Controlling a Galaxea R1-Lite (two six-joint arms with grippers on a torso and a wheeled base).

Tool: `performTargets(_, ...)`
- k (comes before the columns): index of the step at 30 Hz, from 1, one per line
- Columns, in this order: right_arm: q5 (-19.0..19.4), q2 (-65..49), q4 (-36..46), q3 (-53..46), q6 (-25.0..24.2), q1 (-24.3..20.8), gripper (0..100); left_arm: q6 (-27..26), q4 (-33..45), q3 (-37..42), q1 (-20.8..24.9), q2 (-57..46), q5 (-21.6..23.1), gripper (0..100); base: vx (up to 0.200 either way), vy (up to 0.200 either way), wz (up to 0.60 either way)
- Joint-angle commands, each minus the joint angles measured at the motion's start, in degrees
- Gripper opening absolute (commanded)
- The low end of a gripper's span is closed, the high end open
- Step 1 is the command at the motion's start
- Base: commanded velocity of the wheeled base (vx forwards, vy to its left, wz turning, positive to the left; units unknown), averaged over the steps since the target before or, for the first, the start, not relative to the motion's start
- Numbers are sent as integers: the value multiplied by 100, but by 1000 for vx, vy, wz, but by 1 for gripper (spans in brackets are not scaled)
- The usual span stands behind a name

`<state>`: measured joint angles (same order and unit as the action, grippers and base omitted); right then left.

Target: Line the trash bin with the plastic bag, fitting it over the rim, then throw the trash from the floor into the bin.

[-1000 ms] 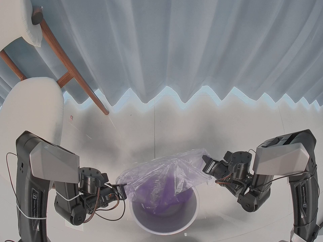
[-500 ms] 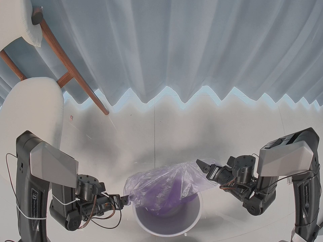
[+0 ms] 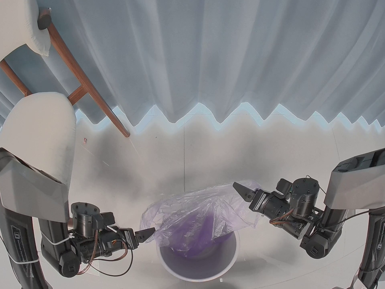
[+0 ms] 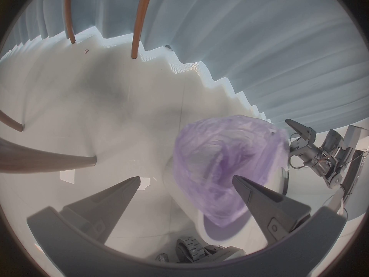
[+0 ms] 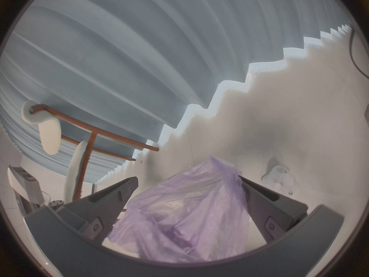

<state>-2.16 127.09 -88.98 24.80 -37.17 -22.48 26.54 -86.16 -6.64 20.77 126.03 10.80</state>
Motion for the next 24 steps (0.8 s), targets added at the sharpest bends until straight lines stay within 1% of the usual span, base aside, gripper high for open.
performTargets(1,145,-553,-58,-300,17,-178,100,-8,3,286,41,-623,142,100,0,0,0)
performTargets(2,216,-633,-58,-397,26,-204,100,-35,3,313,50,-667,142,100,0,0,0)
performTargets(6,286,-791,-58,-528,61,-336,100,-272,3,436,-29,-887,194,100,0,0,0)
performTargets(8,312,-817,-58,-572,69,-371,100,-281,3,471,-21,-1054,238,100,0,0,0)
performTargets(10,436,-852,-76,-678,69,-468,100,-325,-6,603,23,-1274,476,100,0,0,0)
performTargets(14,471,-1054,-85,-704,113,-494,100,-360,-6,576,32,-1862,906,100,0,0,0)
performTargets(16,479,-1265,-76,-713,166,-485,100,-386,-6,585,-12,-2267,1275,100,0,0,0)
performTargets(19,506,-1599,-49,-792,272,-485,100,-386,29,664,-38,-2891,2093,100,0,0,0)
performTargets(20,515,-1634,-58,-801,289,-485,100,-386,38,664,-21,-2970,2233,100,0,0,0)
performTargets(21,532,-1740,-58,-836,377,-485,100,-369,65,664,-38,-3207,2655,100,0,0,0)
performTargets(22,532,-1784,-58,-845,430,-494,100,-351,73,664,-65,-3269,2813,100,0,0,0)
performTargets(23,532,-1801,-58,-845,447,-494,100,-342,65,664,-91,-3277,2866,100,0,0,0)
performTargets(24,523,-1854,-58,-845,518,-494,100,-342,29,664,-232,-3277,2989,100,0,0,0)
